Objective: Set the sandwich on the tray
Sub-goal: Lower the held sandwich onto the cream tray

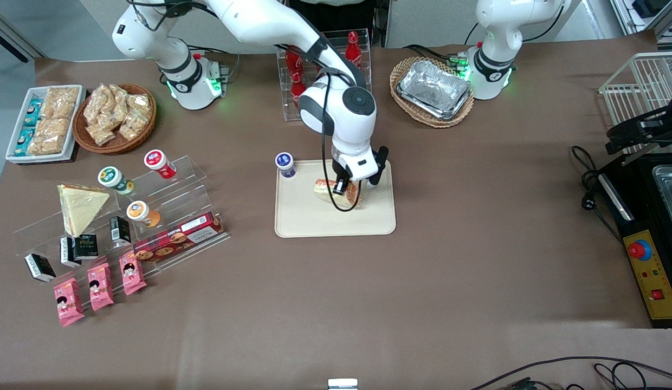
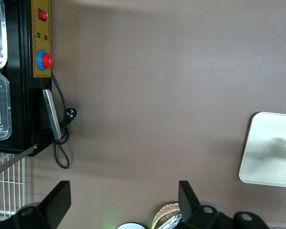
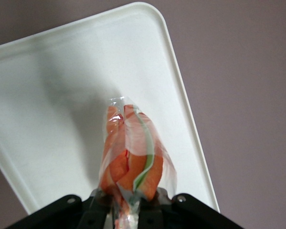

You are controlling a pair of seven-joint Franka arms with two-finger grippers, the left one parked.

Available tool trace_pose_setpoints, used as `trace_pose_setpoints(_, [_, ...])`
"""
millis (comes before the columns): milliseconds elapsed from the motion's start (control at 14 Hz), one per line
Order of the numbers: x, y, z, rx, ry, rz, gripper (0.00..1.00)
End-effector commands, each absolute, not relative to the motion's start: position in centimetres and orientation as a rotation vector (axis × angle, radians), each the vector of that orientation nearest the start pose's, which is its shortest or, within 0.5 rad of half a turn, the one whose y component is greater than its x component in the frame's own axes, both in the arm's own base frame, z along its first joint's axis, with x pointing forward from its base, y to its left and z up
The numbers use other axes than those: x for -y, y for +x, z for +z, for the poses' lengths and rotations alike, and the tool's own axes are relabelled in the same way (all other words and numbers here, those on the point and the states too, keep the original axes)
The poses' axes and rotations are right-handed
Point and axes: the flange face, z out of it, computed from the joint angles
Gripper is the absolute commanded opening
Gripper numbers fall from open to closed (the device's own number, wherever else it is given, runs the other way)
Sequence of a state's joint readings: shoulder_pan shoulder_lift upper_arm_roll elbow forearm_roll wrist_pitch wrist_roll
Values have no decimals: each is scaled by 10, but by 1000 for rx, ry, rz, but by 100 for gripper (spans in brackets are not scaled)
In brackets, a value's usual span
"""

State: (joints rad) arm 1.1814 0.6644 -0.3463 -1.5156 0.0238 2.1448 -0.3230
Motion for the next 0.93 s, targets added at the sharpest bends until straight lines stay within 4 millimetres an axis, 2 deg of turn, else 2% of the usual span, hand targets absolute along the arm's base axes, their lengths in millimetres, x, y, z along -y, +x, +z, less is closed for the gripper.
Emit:
trace_pose_setpoints(0, [-558, 449, 274, 2023, -2646, -138, 7])
trace_pose_setpoints(143, [-557, 451, 270, 2035, -2640, -143, 8])
trace_pose_setpoints(286, [-552, 457, 265, 2034, -2652, -137, 13])
trace_pose_setpoints(714, [-542, 475, 244, 2079, -2626, -177, 13])
trace_pose_setpoints(857, [-536, 482, 240, 2073, -2628, -175, 17])
